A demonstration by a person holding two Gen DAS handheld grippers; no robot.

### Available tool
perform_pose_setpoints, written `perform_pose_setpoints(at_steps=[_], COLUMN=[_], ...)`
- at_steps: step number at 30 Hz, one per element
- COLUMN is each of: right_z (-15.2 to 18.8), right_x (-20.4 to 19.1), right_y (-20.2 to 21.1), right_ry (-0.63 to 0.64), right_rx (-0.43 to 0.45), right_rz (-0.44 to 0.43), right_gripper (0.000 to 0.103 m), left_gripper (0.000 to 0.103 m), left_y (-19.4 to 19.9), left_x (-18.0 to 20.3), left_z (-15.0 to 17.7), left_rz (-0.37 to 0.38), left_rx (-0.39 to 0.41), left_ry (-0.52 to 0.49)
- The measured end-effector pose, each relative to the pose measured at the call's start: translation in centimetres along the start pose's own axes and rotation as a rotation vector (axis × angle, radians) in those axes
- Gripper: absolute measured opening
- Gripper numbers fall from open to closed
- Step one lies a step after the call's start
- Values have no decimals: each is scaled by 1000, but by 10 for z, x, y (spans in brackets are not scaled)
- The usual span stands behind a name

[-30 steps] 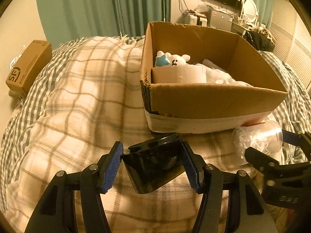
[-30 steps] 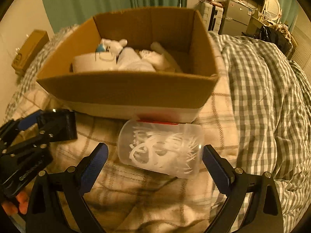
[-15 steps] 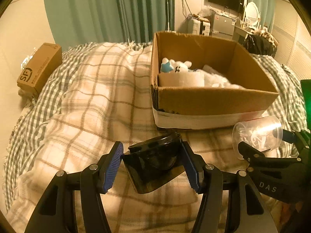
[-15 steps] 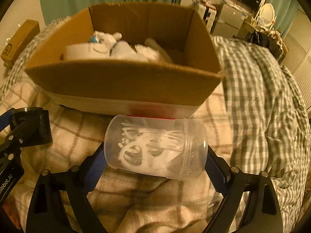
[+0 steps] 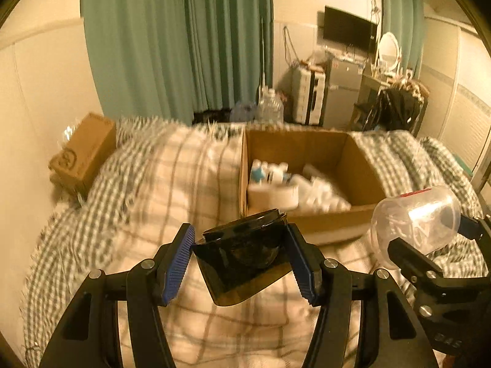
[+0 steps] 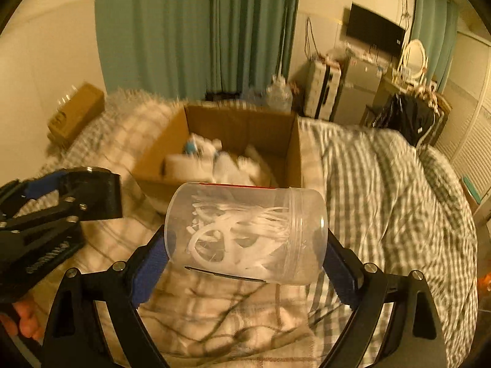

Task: Organize objects
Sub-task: 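Carry the black lid and clear jar into the box and open both tools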

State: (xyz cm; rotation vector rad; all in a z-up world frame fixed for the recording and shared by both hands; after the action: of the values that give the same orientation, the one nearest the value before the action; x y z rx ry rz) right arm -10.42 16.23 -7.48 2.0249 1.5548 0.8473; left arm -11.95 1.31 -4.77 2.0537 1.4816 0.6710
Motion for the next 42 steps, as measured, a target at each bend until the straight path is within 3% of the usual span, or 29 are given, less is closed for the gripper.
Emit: perform_pose_setpoints(at_steps=[8,17,27,37,42], right_z=[-55,-112,-138,-121,-111], right_x=[13,26,30,30,36], right_y=[48,49,-27,-118,-143], right_ry=[-12,-10,-45,-67,-76], right_rx=[135,219,170,57,30], right_rz=[-34,-44,-63,-61,-53], right_gripper=[92,92,92,92,92], left_gripper=[61,61,61,61,61], left_y=[23,4,-76,-154,-169], left_x=[8,10,10,14,16], left_z=[-60,-100,-107,-88,-82], left_rz=[6,33,75,107,134], left_rx=[103,140,89,-4,-17], left_ry=[-33,-32,-48,-72,-83])
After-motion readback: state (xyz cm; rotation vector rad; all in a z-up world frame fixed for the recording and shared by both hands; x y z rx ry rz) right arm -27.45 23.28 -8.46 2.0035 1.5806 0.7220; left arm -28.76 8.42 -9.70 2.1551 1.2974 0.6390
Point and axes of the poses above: each gripper's, at about its wrist camera, not at the fingertips, and y roughly against the way its jaws point, x to its right, z to its underside, the point moved 6 cm from there along -y, roughly the way its jaws point, and after that the axes turned 11 degrees about z, right-handed, at the moved point
